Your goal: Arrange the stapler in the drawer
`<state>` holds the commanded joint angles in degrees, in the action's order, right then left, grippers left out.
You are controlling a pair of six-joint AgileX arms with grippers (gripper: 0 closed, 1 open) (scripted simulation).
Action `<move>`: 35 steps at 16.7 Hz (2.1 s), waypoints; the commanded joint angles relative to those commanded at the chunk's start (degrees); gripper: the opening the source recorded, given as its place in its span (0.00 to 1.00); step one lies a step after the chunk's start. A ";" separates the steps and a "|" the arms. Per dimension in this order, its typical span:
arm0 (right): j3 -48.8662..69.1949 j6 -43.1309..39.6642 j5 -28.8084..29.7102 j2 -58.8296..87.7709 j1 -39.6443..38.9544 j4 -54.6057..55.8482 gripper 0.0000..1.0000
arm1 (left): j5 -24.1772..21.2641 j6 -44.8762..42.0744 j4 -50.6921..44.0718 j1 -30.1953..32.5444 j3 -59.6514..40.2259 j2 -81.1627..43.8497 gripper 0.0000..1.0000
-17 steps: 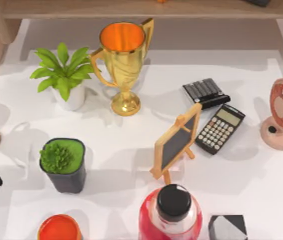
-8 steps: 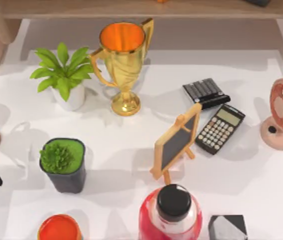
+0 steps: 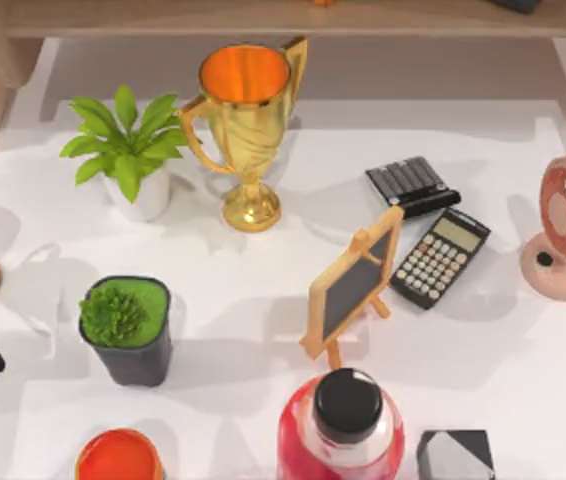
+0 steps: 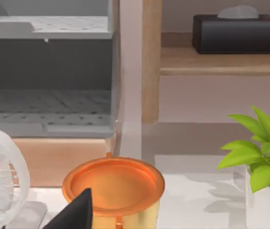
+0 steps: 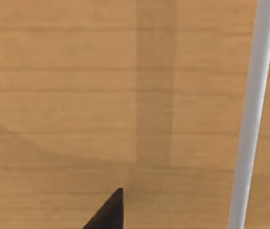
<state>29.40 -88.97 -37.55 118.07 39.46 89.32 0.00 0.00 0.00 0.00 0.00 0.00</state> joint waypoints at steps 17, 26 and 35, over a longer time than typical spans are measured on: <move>-0.05 0.10 0.04 0.12 0.10 -0.13 0.00 | 0.00 0.00 0.00 0.00 0.00 0.00 1.00; 12.26 -0.02 6.55 4.61 -6.34 -7.92 0.00 | 0.00 0.00 0.00 0.00 0.00 0.00 1.00; 18.47 0.21 8.83 7.19 -8.29 -11.50 0.00 | 0.00 0.00 0.00 0.00 0.00 0.00 1.00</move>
<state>47.86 -88.76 -28.72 125.26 31.18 77.82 0.00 0.00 0.00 0.00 0.00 0.00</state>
